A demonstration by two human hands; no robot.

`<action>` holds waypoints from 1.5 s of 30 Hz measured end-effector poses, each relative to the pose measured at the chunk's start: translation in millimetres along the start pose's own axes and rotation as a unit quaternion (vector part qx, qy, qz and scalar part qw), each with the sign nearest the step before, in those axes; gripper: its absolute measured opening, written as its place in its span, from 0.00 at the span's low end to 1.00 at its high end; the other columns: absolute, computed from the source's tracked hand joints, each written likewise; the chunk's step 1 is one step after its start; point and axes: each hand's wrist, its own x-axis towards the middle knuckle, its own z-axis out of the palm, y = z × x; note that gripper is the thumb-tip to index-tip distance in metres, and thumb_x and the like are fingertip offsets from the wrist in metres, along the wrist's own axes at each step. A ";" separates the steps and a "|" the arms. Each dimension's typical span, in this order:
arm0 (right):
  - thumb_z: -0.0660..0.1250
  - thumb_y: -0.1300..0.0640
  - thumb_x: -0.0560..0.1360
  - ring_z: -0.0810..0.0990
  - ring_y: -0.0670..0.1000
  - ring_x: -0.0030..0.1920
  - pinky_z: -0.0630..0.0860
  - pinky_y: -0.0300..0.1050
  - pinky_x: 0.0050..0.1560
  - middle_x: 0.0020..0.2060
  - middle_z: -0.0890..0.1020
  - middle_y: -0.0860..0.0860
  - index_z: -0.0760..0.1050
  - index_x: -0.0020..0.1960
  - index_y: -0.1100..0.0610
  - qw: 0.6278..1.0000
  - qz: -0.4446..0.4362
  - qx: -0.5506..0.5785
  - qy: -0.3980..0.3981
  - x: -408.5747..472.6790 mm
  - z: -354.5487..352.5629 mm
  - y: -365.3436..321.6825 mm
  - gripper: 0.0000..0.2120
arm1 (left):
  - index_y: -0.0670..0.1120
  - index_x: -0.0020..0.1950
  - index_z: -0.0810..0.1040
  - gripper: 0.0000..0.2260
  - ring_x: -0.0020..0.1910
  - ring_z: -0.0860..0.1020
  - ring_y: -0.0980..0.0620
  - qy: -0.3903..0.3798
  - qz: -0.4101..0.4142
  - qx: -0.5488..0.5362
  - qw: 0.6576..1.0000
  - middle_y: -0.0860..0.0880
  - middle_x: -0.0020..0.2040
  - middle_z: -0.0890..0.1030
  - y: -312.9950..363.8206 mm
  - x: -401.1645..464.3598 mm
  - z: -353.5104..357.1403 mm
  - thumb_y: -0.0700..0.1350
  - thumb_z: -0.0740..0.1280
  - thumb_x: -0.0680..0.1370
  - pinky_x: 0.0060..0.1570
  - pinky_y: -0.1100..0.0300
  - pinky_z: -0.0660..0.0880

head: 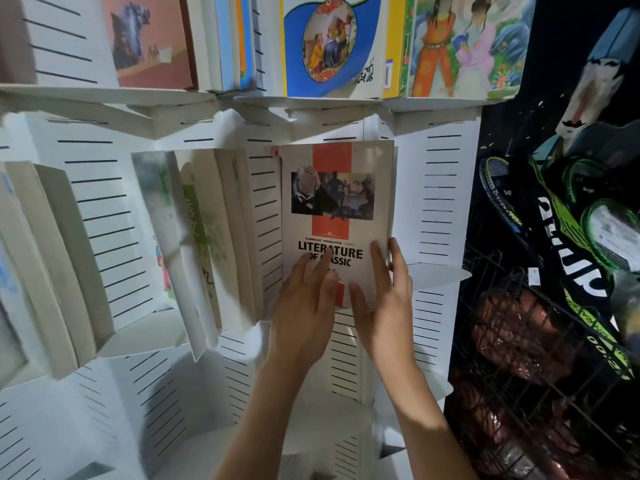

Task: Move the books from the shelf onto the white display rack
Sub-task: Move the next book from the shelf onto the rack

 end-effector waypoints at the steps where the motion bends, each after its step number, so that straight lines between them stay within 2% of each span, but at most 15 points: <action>1: 0.68 0.62 0.78 0.64 0.58 0.73 0.58 0.31 0.68 0.78 0.57 0.55 0.61 0.78 0.56 1.000 -0.004 -0.005 0.000 1.8 2.7 0.6 0.31 | 0.64 0.78 0.57 0.27 0.79 0.54 0.51 -0.004 -0.003 0.005 1.000 0.55 0.81 0.54 2.2 1.2 -0.3 0.63 0.42 0.78 0.75 0.51 0.54; 3: 0.66 0.62 0.79 0.64 0.60 0.74 0.58 0.31 0.67 0.79 0.54 0.56 0.59 0.78 0.57 1.000 -0.012 -0.021 -0.012 3.6 8.0 4.4 0.30 | 0.65 0.78 0.56 0.25 0.79 0.52 0.50 -0.009 -0.009 0.018 1.000 0.55 0.82 0.50 4.7 4.4 2.6 0.62 0.44 0.80 0.75 0.50 0.52; 7: 0.61 0.57 0.81 0.64 0.59 0.73 0.65 0.42 0.63 0.80 0.48 0.51 0.55 0.80 0.55 0.999 -0.013 -0.041 -0.028 6.6 12.3 15.3 0.29 | 0.64 0.79 0.54 0.29 0.79 0.52 0.46 -0.002 -0.012 0.064 0.998 0.53 0.82 0.49 6.4 10.5 8.6 0.63 0.40 0.78 0.75 0.47 0.52; 11: 0.58 0.53 0.81 0.64 0.56 0.74 0.62 0.39 0.67 0.80 0.49 0.48 0.57 0.79 0.53 0.999 -0.012 -0.021 -0.021 9.7 13.0 20.5 0.27 | 0.64 0.79 0.52 0.28 0.80 0.51 0.45 -0.014 -0.013 0.079 0.997 0.53 0.82 0.47 0.6 15.2 13.8 0.63 0.41 0.78 0.76 0.46 0.54; 14: 0.61 0.55 0.81 0.64 0.55 0.74 0.62 0.38 0.69 0.80 0.52 0.49 0.59 0.78 0.54 1.000 -0.004 -0.001 -0.017 9.6 13.4 20.8 0.27 | 0.64 0.79 0.53 0.26 0.80 0.53 0.46 -0.018 -0.004 0.051 0.999 0.53 0.82 0.48 -2.4 17.1 12.3 0.63 0.43 0.80 0.75 0.46 0.57; 18: 0.65 0.54 0.79 0.65 0.57 0.75 0.74 0.54 0.66 0.79 0.55 0.53 0.58 0.79 0.50 0.999 0.001 0.020 -0.042 4.0 7.4 25.9 0.30 | 0.66 0.78 0.55 0.23 0.79 0.59 0.45 -0.025 -0.042 0.035 0.998 0.51 0.82 0.51 0.1 8.8 10.2 0.63 0.45 0.83 0.74 0.46 0.58; 21: 0.66 0.55 0.79 0.66 0.57 0.75 0.78 0.59 0.61 0.80 0.54 0.52 0.55 0.79 0.46 0.998 -0.008 0.036 -0.056 -0.6 3.9 33.4 0.33 | 0.67 0.78 0.53 0.25 0.78 0.61 0.43 -0.022 -0.042 0.049 0.998 0.51 0.82 0.50 1.1 9.5 11.0 0.65 0.42 0.80 0.73 0.44 0.61; 26: 0.68 0.57 0.78 0.64 0.39 0.68 0.80 0.55 0.57 0.79 0.58 0.50 0.57 0.78 0.41 0.997 0.020 0.073 -0.020 -0.2 5.0 29.6 0.34 | 0.66 0.79 0.53 0.27 0.76 0.65 0.45 -0.021 -0.050 0.072 0.996 0.54 0.82 0.51 6.6 10.9 9.9 0.65 0.41 0.79 0.70 0.45 0.65; 28: 0.68 0.57 0.79 0.65 0.42 0.69 0.80 0.54 0.56 0.79 0.57 0.50 0.58 0.78 0.42 0.997 0.026 0.072 -0.025 -0.8 5.5 27.2 0.32 | 0.67 0.78 0.51 0.26 0.75 0.66 0.45 -0.024 -0.048 0.079 0.995 0.54 0.82 0.50 7.0 10.1 9.5 0.65 0.41 0.80 0.69 0.44 0.67; 32: 0.64 0.50 0.82 0.64 0.55 0.75 0.80 0.54 0.56 0.80 0.53 0.50 0.54 0.79 0.45 0.997 0.005 0.014 -0.074 -0.9 -1.4 25.8 0.31 | 0.66 0.79 0.52 0.24 0.80 0.56 0.48 -0.023 -0.054 0.074 0.996 0.54 0.82 0.52 7.4 6.7 12.4 0.64 0.44 0.82 0.74 0.43 0.58; 34: 0.60 0.46 0.82 0.59 0.55 0.77 0.78 0.58 0.61 0.80 0.53 0.50 0.53 0.80 0.45 0.996 -0.001 0.006 -0.092 -3.4 -10.6 24.4 0.29 | 0.64 0.79 0.55 0.26 0.80 0.51 0.50 -0.001 -0.044 0.053 0.998 0.54 0.81 0.55 9.4 -2.8 13.1 0.67 0.44 0.81 0.75 0.44 0.54; 36: 0.57 0.42 0.82 0.57 0.54 0.78 0.78 0.62 0.61 0.79 0.54 0.49 0.56 0.79 0.45 0.996 0.004 0.008 -0.091 -7.3 -23.7 19.5 0.28 | 0.64 0.79 0.58 0.30 0.80 0.51 0.50 0.036 -0.027 0.041 0.998 0.53 0.81 0.56 12.3 -17.5 11.5 0.70 0.42 0.79 0.75 0.45 0.54; 38: 0.58 0.43 0.81 0.57 0.53 0.78 0.77 0.62 0.61 0.79 0.56 0.49 0.59 0.78 0.46 0.996 0.002 0.026 -0.088 -11.5 -38.0 13.5 0.27 | 0.64 0.79 0.57 0.29 0.80 0.51 0.51 0.057 -0.013 0.060 0.997 0.53 0.81 0.56 15.9 -34.5 7.7 0.69 0.42 0.79 0.75 0.47 0.52; 42: 0.61 0.45 0.79 0.60 0.53 0.77 0.70 0.59 0.69 0.78 0.60 0.50 0.64 0.76 0.49 0.992 -0.038 0.063 -0.100 -21.3 -61.1 1.7 0.27 | 0.66 0.78 0.53 0.29 0.80 0.40 0.53 0.092 -0.007 0.146 0.985 0.54 0.82 0.49 17.7 -67.2 -5.1 0.71 0.41 0.78 0.76 0.51 0.42; 45: 0.60 0.44 0.79 0.61 0.52 0.76 0.68 0.57 0.71 0.78 0.62 0.49 0.66 0.76 0.51 0.988 -0.042 0.077 -0.123 -32.2 -73.3 -10.5 0.26 | 0.65 0.79 0.56 0.28 0.81 0.41 0.51 0.120 -0.008 0.179 0.977 0.53 0.82 0.50 13.0 -92.3 -14.6 0.68 0.46 0.79 0.75 0.50 0.45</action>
